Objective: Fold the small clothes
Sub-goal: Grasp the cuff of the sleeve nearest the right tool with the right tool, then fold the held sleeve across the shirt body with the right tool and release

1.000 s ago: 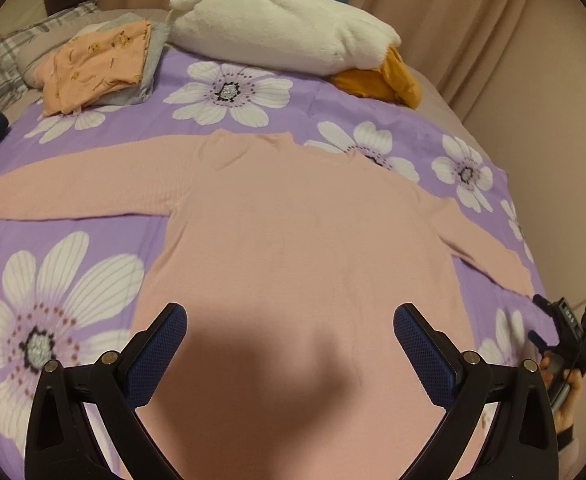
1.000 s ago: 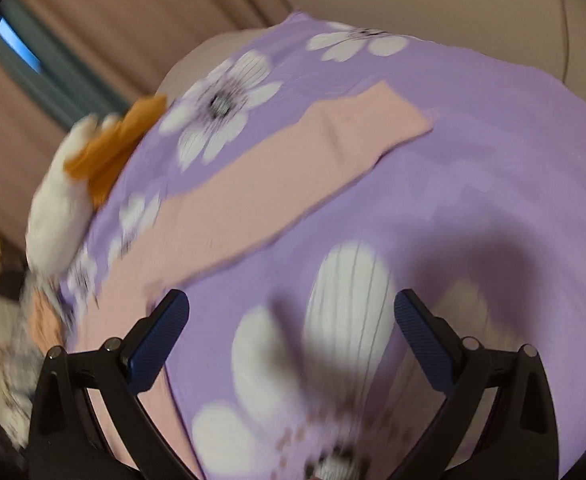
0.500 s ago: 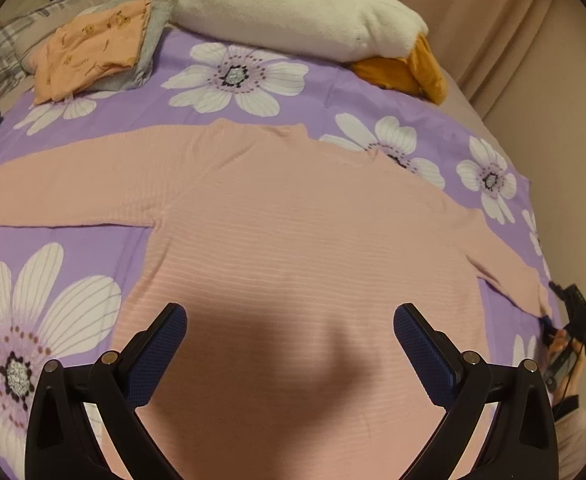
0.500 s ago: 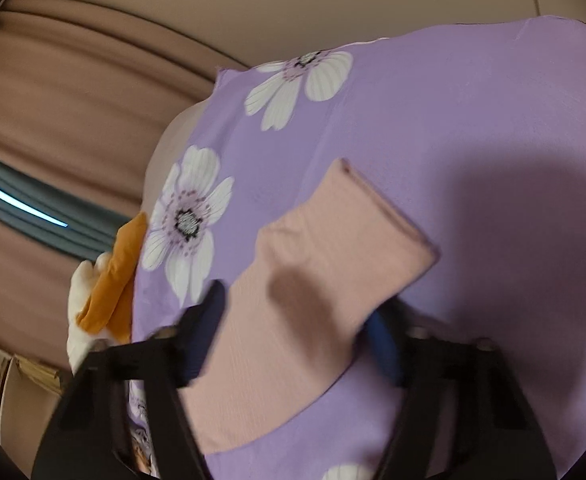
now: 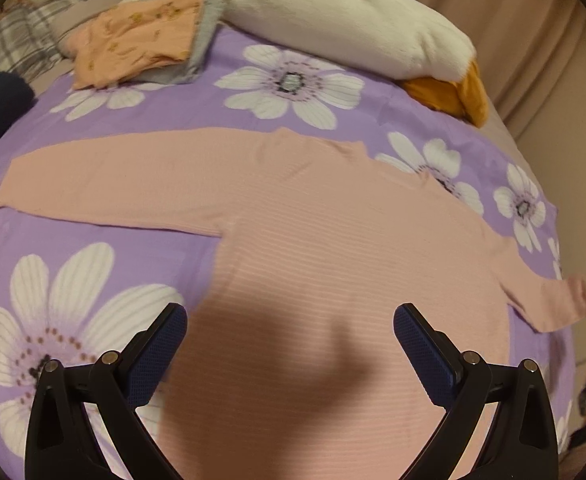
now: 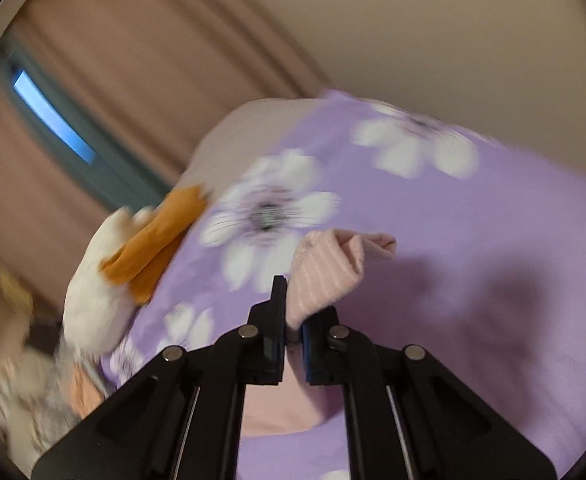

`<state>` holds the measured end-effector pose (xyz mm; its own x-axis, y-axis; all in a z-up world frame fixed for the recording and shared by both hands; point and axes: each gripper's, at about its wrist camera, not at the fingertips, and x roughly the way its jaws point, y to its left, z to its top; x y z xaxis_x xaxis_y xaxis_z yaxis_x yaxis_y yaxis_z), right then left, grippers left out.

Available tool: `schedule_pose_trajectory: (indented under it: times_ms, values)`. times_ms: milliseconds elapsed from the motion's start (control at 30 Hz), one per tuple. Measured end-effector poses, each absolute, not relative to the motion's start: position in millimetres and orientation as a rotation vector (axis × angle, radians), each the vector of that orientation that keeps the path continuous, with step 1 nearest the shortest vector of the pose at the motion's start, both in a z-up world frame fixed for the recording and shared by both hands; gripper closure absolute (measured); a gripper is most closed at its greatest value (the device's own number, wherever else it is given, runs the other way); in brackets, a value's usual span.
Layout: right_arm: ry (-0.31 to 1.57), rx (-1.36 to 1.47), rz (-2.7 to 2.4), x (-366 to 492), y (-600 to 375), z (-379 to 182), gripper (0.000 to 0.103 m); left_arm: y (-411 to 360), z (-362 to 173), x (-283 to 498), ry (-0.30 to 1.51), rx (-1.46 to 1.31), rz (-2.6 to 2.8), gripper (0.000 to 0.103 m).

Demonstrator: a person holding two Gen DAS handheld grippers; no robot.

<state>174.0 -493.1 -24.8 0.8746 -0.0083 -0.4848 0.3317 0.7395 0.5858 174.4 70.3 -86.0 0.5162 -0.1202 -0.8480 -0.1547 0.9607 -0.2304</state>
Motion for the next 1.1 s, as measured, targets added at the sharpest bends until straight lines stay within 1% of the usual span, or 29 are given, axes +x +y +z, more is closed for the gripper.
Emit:
schedule_pose_trajectory:
  times_ms: [100,167,300,400,533,633,767,800,833,867,900,933,1000,1067,1100]
  values:
    - [0.496,0.597,-0.094,202,-434,26,0.096,88,-85,174,1.034,-0.322,0.041,0.001]
    - [0.505,0.528,-0.038,216,-397,47,0.096,99,-84,172,1.035,-0.329,0.059,0.001]
    - [0.53,0.359,0.077,247,-299,78,0.096,128,-84,169,1.036,-0.348,0.108,0.001]
    - [0.563,0.242,0.135,277,-234,80,0.095,149,-85,170,1.034,-0.362,0.136,0.001]
    - [0.626,0.081,0.215,302,-145,51,0.093,175,-86,170,1.028,-0.377,0.176,0.001]
    - [0.7,-0.072,0.265,312,-81,2,0.093,188,-88,169,1.022,-0.38,0.196,0.001]
    - [0.805,-0.242,0.295,317,-24,-65,0.093,198,-92,167,1.025,-0.393,0.209,0.001]
    - [0.828,-0.283,0.299,318,-16,-79,0.08,199,-92,167,1.024,-0.393,0.211,0.001]
    - [0.856,-0.339,0.297,317,-4,-94,0.053,199,-93,169,1.026,-0.389,0.21,0.001]
    - [0.881,-0.398,0.292,316,0,-110,0.038,198,-94,170,1.027,-0.385,0.21,0.001]
    - [0.885,-0.415,0.296,312,7,-116,0.028,197,-94,172,1.028,-0.379,0.212,0.001]
    - [0.887,-0.42,0.334,305,4,-121,0.03,195,-93,173,1.027,-0.373,0.214,0.001]
    - [0.906,-0.378,0.427,298,-5,-116,0.03,191,-92,177,1.015,-0.386,0.196,0.001]
    - [0.881,-0.289,0.514,287,-20,-100,0.029,183,-89,185,1.009,-0.42,0.138,0.001]
    - [0.854,-0.215,0.549,283,-41,-84,0.026,176,-87,190,0.998,-0.435,0.097,0.001]
